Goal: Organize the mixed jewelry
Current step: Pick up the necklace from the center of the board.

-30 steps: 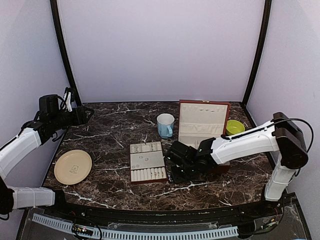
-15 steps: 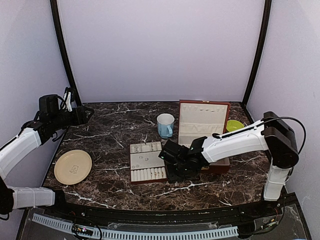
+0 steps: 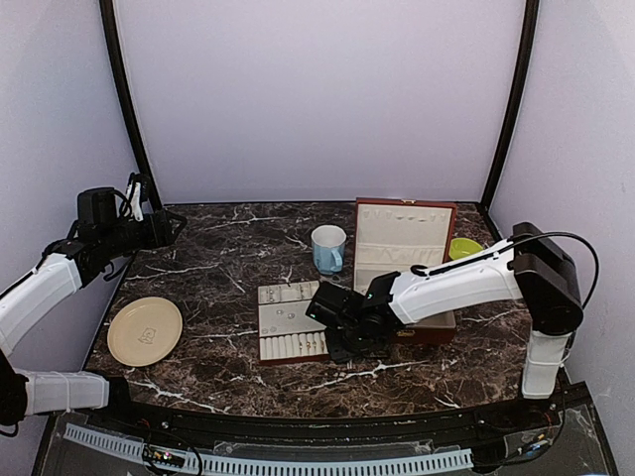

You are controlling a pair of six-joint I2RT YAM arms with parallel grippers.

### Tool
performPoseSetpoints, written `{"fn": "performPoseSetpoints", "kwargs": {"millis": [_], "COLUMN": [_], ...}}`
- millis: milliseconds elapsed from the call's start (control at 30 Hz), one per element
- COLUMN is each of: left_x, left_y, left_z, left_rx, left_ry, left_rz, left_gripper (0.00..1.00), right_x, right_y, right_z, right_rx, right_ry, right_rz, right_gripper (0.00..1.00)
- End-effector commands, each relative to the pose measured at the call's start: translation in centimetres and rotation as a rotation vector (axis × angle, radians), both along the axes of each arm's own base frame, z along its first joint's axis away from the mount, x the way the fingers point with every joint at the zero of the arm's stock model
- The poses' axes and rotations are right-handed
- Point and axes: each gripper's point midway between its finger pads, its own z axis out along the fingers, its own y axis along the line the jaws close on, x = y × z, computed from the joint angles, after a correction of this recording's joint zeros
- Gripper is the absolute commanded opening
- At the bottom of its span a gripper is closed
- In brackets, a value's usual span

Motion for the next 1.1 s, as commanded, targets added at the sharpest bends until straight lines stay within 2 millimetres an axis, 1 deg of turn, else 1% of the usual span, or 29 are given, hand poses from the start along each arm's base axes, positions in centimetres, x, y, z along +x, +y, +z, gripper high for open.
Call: {"fn": "performPoseSetpoints", "kwargs": {"millis": [0,100,233,400,467,567,633,667,700,733,767,800,833,900,933,967,1000,1033,1067], "left_x": [-0.3,-0.3,-0.3,-0.4,-0.5,-0.9,-1.3,-1.6,-1.9,-2.4,-2.7,-3.2,-3.7,-4.7,-5.6,-5.9,-7.0,-7.4,-8.9], "left_y": [0.1,0.0,0.0,-0.2,-0.5,-1.8,-3.1,-4.3,-4.9,-6.1,-6.7,-7.8,-8.5,-10.4,-11.8,-12.5,-14.0,-14.8,-16.1], "left_z": [0.6,0.6,0.6,0.7,0.9,1.0,1.3,1.6,1.7,1.9,2.0,2.3,2.4,3.1,3.2,3.1,2.9,2.4,0.8], "left_rx": [-0.005,-0.006,-0.006,-0.011,-0.018,-0.029,-0.026,-0.017,-0.013,-0.004,-0.004,-0.009,-0.025,-0.068,-0.090,-0.117,-0.138,-0.160,-0.167], "left_ry": [-0.030,-0.032,-0.032,-0.037,-0.047,-0.054,-0.070,-0.088,-0.096,-0.110,-0.118,-0.137,-0.141,-0.183,-0.190,-0.205,-0.211,-0.240,-0.224], "left_rz": [-0.001,-0.002,-0.002,-0.015,-0.034,-0.094,-0.145,-0.186,-0.209,-0.251,-0.275,-0.313,-0.348,-0.428,-0.486,-0.509,-0.568,-0.599,-0.652], "left_gripper": [0.74,0.74,0.74,0.74,0.73,0.70,0.70,0.70,0.69,0.70,0.70,0.69,0.69,0.68,0.67,0.67,0.67,0.66,0.66], "right_x": [-1.2,-1.3,-1.2,-1.3,-1.5,-1.7,-1.5,-1.4,-1.3,-1.1,-0.9,-0.7,-0.5,0.0,0.2,0.4,0.6,0.8,1.2], "right_y": [-1.5,-2.3,-2.8,-2.0,-2.1,-2.3,-2.3,-2.2,-2.0,-1.8,-1.7,-1.6,-1.5,-1.2,-1.1,-1.1,-1.0,-1.0,-1.1], "right_z": [-1.5,-1.2,0.0,2.3,3.3,4.9,6.0,6.5,7.1,7.8,8.3,8.8,9.1,10.0,10.4,10.8,11.2,11.6,12.2], "right_rx": [-0.057,-0.058,-0.032,0.083,0.120,0.175,0.210,0.228,0.250,0.272,0.293,0.315,0.335,0.386,0.412,0.437,0.461,0.486,0.514], "right_ry": [0.034,0.028,0.010,-0.014,-0.024,-0.046,-0.070,-0.083,-0.096,-0.109,-0.115,-0.121,-0.122,-0.129,-0.132,-0.136,-0.140,-0.142,-0.150], "right_rz": [-0.021,-0.046,-0.062,-0.028,-0.022,-0.003,0.002,0.009,0.013,0.016,0.019,0.018,0.018,0.014,0.015,0.017,0.019,0.021,0.021], "right_gripper": [0.11,0.00,0.00,0.00,0.00,0.00,0.00,0.00,0.00,0.00,0.00,0.00,0.00,0.00,0.00,0.00,0.00,0.00,0.00]}}
